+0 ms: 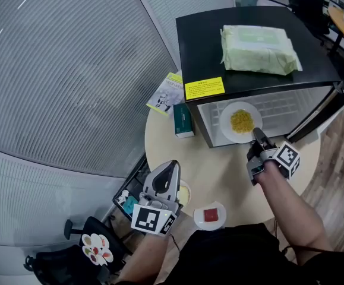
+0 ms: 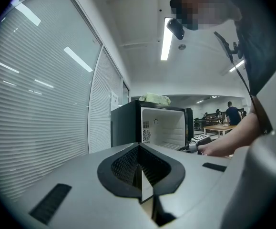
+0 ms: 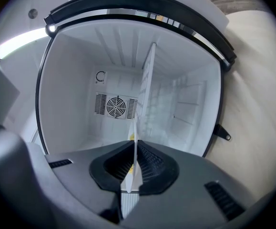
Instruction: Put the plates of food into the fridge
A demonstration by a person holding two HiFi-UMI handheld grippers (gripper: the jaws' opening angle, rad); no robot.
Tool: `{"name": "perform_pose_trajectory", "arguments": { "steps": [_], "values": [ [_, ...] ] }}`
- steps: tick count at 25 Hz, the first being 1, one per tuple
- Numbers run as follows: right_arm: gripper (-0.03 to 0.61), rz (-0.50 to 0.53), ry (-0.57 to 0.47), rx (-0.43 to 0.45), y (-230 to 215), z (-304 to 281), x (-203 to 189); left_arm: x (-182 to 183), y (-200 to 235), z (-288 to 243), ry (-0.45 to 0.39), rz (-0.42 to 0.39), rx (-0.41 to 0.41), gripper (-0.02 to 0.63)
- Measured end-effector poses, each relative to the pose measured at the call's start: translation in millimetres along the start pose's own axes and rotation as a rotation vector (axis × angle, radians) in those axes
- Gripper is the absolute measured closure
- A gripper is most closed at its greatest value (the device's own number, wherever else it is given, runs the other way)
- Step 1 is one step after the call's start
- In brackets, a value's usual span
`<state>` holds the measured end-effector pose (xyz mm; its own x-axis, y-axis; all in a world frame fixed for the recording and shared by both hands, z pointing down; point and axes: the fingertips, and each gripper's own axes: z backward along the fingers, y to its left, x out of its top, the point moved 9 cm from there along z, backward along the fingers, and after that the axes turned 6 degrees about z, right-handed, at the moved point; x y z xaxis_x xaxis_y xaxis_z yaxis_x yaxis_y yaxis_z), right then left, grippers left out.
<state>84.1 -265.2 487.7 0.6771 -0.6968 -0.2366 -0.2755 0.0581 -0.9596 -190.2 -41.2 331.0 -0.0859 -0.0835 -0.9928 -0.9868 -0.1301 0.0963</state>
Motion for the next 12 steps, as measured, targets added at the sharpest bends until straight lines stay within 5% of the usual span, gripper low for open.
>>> {"name": "perform_pose_trajectory", "arguments": {
  "steps": [12],
  "values": [
    [0.560,-0.032,-0.039,-0.035,5.9,-26.2,-3.1,-3.9,2.9,-11.9,0.027,0.005,0.021,0.611]
  ]
}}
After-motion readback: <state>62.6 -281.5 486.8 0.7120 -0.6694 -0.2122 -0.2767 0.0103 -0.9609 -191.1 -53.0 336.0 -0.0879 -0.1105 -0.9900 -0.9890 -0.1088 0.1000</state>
